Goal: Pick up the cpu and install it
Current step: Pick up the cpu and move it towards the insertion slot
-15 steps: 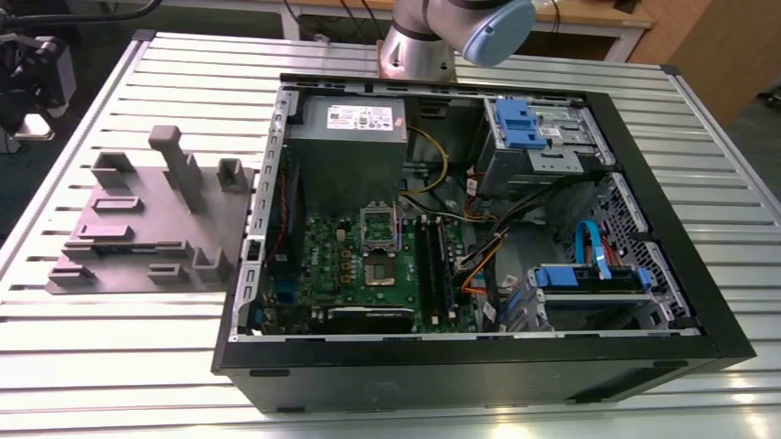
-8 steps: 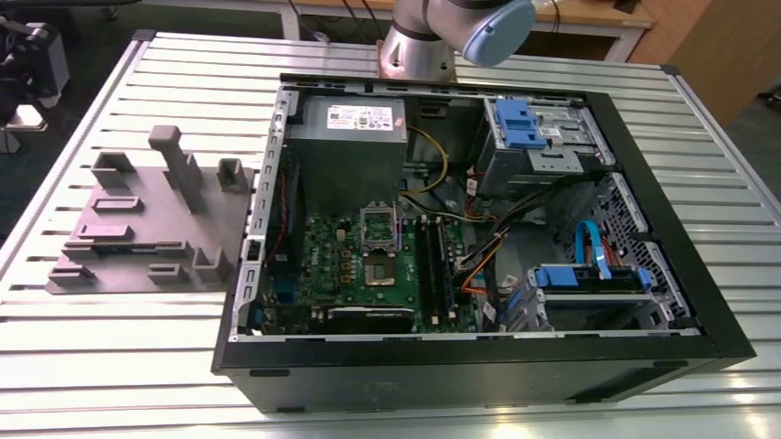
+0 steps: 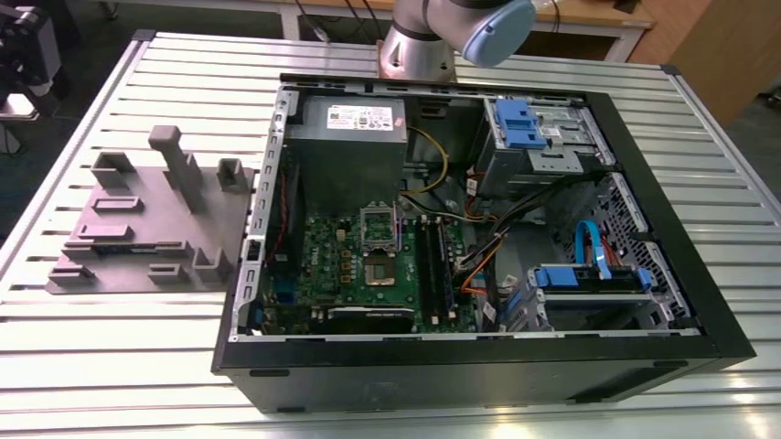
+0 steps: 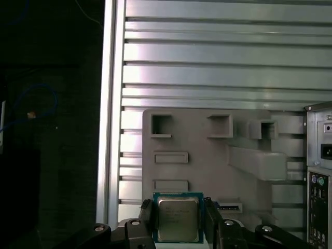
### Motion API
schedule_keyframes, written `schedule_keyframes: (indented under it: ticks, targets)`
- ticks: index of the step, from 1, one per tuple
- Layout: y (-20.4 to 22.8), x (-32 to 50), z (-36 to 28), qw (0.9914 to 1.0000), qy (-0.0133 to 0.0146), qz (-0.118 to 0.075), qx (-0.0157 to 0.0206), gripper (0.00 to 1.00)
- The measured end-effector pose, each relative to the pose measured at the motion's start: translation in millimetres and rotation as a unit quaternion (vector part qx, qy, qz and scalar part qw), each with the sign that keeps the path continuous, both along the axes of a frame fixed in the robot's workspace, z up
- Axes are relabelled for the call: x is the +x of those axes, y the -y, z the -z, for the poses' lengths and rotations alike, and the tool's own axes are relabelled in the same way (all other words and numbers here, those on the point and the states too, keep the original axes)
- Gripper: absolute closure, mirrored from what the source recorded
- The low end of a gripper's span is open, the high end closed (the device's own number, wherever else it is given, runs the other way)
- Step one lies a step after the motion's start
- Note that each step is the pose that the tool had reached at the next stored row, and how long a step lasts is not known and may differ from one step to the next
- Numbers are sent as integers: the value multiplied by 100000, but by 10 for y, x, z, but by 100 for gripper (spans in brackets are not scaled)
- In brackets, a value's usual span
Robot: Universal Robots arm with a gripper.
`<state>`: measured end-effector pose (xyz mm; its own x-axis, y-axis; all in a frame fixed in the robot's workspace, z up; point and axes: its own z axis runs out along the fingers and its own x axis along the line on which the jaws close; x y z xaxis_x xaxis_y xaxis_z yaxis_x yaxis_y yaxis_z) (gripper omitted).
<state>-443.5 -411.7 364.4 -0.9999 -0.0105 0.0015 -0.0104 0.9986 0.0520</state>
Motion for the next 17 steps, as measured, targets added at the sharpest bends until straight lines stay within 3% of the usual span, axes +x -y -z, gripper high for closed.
schedule_keyframes:
  ticks: [3, 17]
  targets:
    - [0, 0, -33, 100000, 10, -1, 5, 53]
    - [0, 28, -38, 100000, 3, -1, 2, 53]
